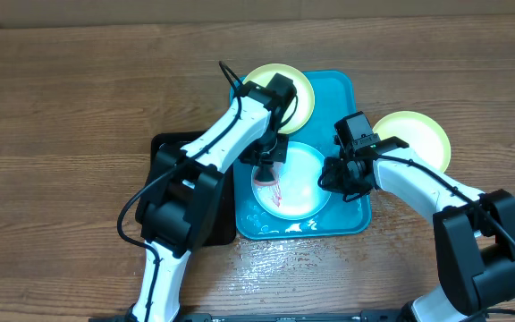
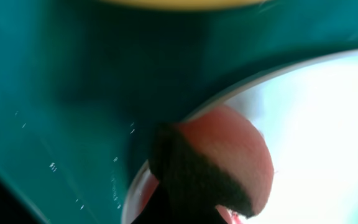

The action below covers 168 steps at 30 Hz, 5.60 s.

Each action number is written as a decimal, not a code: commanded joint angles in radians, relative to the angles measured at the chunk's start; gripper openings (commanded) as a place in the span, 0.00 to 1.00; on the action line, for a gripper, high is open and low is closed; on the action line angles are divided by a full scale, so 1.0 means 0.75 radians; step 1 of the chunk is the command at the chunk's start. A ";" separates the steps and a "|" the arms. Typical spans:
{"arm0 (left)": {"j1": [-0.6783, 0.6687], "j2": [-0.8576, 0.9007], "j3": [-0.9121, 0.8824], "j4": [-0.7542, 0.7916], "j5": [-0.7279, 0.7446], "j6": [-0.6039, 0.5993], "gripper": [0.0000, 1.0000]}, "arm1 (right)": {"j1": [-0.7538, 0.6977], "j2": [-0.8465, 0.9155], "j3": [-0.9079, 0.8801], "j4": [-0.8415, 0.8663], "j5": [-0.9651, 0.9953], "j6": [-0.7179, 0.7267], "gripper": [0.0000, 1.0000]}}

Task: Clean dirty plates on tray and stack at the side
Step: 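Scrub the blue-rimmed plate with the sponge while the right gripper holds it, then continue scrubbing the blue plate's surface with the left gripper's sponge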

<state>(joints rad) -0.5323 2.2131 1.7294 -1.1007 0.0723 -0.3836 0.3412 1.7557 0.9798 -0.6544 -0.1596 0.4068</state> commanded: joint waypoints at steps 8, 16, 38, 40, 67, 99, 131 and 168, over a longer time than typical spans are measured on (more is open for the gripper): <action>-0.141 0.075 0.021 0.031 0.303 0.175 0.04 | 0.005 0.017 -0.009 -0.012 0.047 0.013 0.04; -0.053 0.075 0.022 -0.067 0.195 0.145 0.04 | 0.005 0.017 -0.009 -0.016 0.047 0.013 0.04; -0.026 0.075 0.019 0.048 0.573 0.343 0.04 | 0.005 0.017 -0.009 -0.016 0.046 0.013 0.04; -0.054 0.075 0.019 0.058 0.653 0.344 0.04 | 0.005 0.017 -0.009 -0.016 0.046 0.013 0.04; -0.069 0.075 0.005 -0.089 -0.449 0.111 0.04 | 0.005 0.017 -0.009 -0.031 0.046 0.013 0.04; -0.253 0.075 0.004 -0.152 0.062 0.463 0.04 | 0.005 0.017 -0.009 -0.031 0.046 0.017 0.04; -0.188 0.076 0.001 0.056 0.410 -0.193 0.04 | 0.005 0.017 -0.006 -0.006 0.071 0.057 0.04; -0.065 0.075 0.038 -0.024 -0.277 -0.110 0.04 | -0.036 0.017 0.006 0.018 0.218 0.289 0.04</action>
<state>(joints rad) -0.6010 2.2498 1.7401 -1.1507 -0.1429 -0.5014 0.3363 1.7542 0.9798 -0.6376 -0.1230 0.5198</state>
